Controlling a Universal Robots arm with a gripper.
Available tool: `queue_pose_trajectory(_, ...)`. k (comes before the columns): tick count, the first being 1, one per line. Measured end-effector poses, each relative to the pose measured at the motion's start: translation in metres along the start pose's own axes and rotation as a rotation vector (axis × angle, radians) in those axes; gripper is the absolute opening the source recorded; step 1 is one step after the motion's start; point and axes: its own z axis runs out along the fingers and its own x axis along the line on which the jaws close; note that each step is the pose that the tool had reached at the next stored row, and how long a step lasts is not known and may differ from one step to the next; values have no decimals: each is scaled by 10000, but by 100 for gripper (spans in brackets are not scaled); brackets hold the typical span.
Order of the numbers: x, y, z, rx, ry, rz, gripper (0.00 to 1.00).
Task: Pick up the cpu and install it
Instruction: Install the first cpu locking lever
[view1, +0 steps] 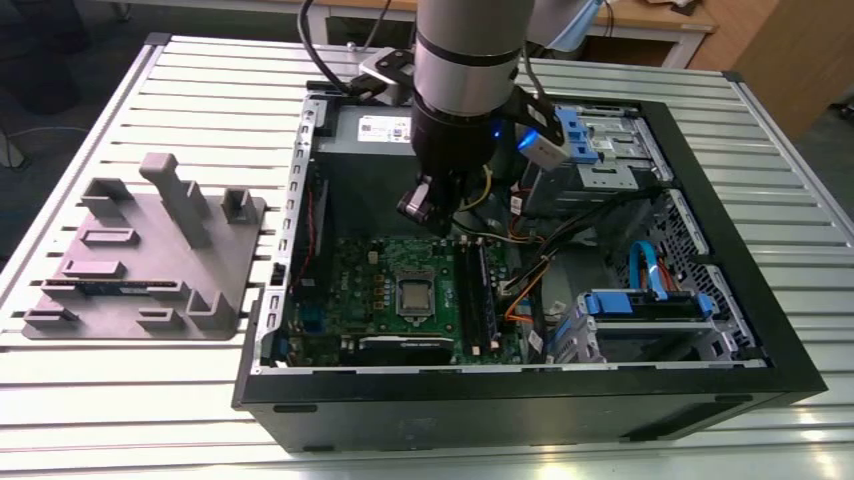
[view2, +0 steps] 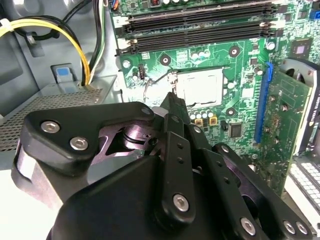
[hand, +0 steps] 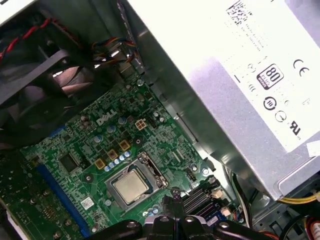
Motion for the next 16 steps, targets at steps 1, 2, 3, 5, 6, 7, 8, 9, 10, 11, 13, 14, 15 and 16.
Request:
queue_pose_trajectory(1, -7, 8, 1, 0, 0, 25, 10)
queue_pose_trajectory(2, -14, 16, 2, 0, 1, 52, 10)
queue_pose_trajectory(3, -21, 22, 4, 0, 1, 88, 10)
queue_pose_trajectory(5, -33, 32, 9, 1, 3, 182, 10)
queue_pose_trajectory(6, -38, 37, 14, 0, 2, 237, 10)
queue_pose_trajectory(7, -44, 41, 22, 0, 2, 298, 10)
queue_pose_trajectory(8, -49, 45, 32, 0, 2, 358, 10)
queue_pose_trajectory(9, -54, 49, 44, 0, 4, 419, 10)
queue_pose_trajectory(10, -61, 54, 58, 0, 5, 479, 10)
queue_pose_trajectory(11, -69, 61, 69, 0, 6, 539, 10)
queue_pose_trajectory(13, -85, 73, 87, 0, 6, 650, 10)
queue_pose_trajectory(14, -91, 77, 89, -1, 6, 665, 10)
queue_pose_trajectory(15, -92, 78, 90, -1, 5, 665, 10)
queue_pose_trajectory(16, -92, 77, 90, -3, 4, 664, 10)
